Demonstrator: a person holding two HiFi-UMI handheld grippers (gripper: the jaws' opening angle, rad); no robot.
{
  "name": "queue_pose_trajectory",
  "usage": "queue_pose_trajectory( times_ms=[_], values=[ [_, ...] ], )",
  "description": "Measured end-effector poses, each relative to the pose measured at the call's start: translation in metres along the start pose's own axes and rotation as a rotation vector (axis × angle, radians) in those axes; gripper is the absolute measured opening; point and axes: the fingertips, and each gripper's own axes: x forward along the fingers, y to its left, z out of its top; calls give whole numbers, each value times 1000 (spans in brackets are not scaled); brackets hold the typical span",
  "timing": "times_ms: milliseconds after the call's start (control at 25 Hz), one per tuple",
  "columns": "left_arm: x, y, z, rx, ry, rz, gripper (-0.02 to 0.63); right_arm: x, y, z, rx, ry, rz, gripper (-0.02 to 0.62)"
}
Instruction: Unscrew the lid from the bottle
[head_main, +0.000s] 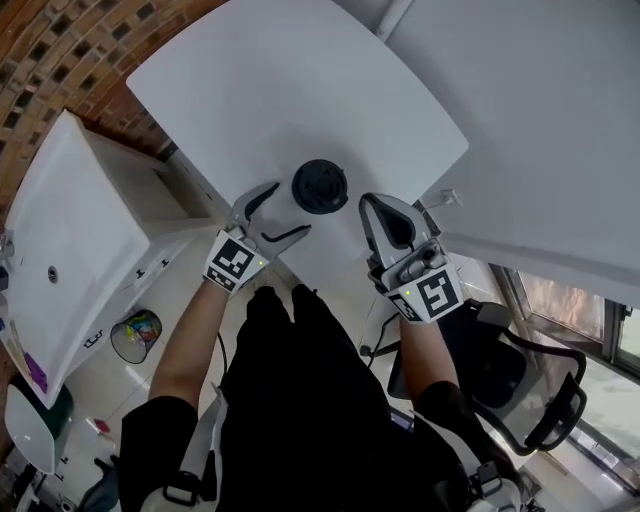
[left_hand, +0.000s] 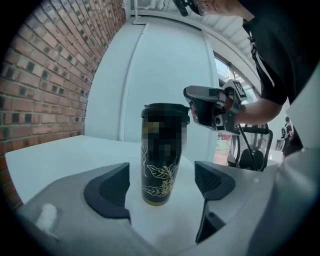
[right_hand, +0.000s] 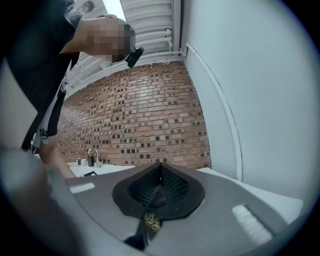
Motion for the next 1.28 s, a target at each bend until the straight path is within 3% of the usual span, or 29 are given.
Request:
queue_pose_trajectory(
  times_ms=[160, 520, 800, 1160, 1200, 1280],
  values=[
    [15, 5, -14, 8, 1, -9, 417, -8, -19, -13, 26, -2, -48, 6],
    [46, 2, -25, 39, 27, -71, 417, -19, -35, -42, 43, 47, -60, 6],
    [61, 6, -23, -17, -9, -50, 416, -17, -41, -53, 40, 74, -37, 6],
    [69, 3, -30, 17, 20, -95, 411, -12, -32, -56, 30, 85, 16, 7],
    [69, 3, -31, 34, 31, -102, 411, -10, -28, -55, 30, 82, 32, 26],
    [69, 3, -32, 49, 39, -115, 401, -4, -17, -52, 39, 88, 64, 150]
  ],
)
